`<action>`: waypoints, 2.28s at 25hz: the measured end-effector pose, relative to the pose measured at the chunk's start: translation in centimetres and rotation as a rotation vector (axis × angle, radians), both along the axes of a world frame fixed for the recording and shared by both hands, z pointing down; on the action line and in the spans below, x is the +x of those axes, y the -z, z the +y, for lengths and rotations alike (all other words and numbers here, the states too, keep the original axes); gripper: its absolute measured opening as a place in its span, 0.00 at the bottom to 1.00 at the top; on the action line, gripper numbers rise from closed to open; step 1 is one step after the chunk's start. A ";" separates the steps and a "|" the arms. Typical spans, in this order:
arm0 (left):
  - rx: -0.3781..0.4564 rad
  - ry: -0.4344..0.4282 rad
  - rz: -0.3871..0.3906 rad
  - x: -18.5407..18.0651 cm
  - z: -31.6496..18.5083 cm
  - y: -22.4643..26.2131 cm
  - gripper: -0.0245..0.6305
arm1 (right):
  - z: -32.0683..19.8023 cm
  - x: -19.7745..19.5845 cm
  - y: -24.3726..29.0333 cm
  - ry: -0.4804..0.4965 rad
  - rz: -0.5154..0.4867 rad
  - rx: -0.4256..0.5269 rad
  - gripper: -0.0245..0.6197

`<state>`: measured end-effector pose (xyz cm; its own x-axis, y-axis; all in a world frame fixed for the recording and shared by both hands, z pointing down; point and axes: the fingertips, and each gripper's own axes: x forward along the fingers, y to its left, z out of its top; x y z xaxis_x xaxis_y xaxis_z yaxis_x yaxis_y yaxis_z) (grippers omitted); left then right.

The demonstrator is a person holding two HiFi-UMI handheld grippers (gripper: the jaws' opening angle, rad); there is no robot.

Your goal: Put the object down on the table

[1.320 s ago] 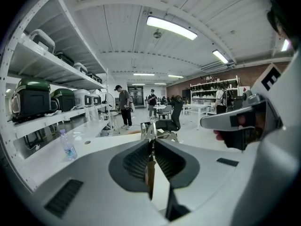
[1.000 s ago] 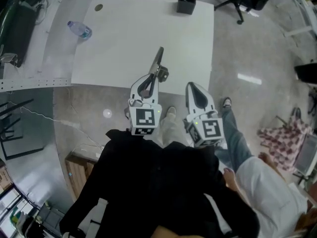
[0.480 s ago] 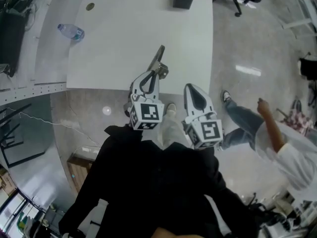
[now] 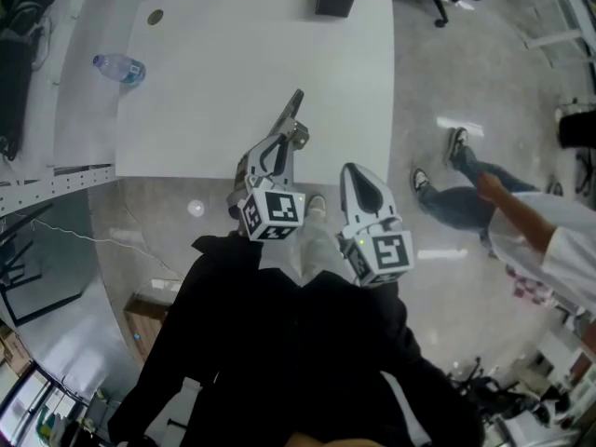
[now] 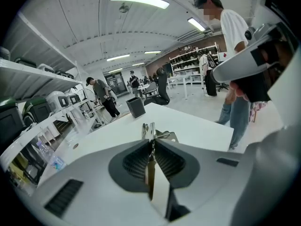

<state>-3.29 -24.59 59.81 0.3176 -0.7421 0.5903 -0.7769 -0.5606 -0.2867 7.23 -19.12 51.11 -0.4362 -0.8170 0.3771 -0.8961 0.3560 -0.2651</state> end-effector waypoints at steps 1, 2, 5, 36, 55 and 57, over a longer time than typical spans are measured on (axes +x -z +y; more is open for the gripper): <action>-0.005 -0.003 -0.005 0.1 -0.1 -0.3 0.09 | -0.1 0.1 -0.1 -0.001 0.000 -0.002 0.04; -0.008 -0.006 -0.010 0.2 -0.3 -0.6 0.09 | -0.2 0.1 -0.2 -0.002 0.000 -0.005 0.04; -0.018 -0.016 -0.029 0.4 -0.7 -1.4 0.09 | -0.5 0.3 -0.4 -0.009 -0.001 -0.013 0.04; -0.142 -0.119 -0.216 1.3 -1.5 -9.8 0.10 | -1.7 0.8 -2.3 -0.021 0.003 -0.057 0.04; -0.180 -0.143 -0.175 1.8 -0.9 -10.9 0.15 | -0.5 1.2 -2.2 -0.036 0.013 -0.052 0.04; -0.172 -0.131 -0.154 1.8 -0.9 -10.5 0.18 | -0.4 1.1 -2.0 -0.032 0.036 -0.044 0.04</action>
<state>-1.49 -25.45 70.31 0.3014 -0.5846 0.7532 -0.6490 -0.7045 -0.2871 8.36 -19.52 53.13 -0.3954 -0.8128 0.4278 -0.9162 0.3157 -0.2470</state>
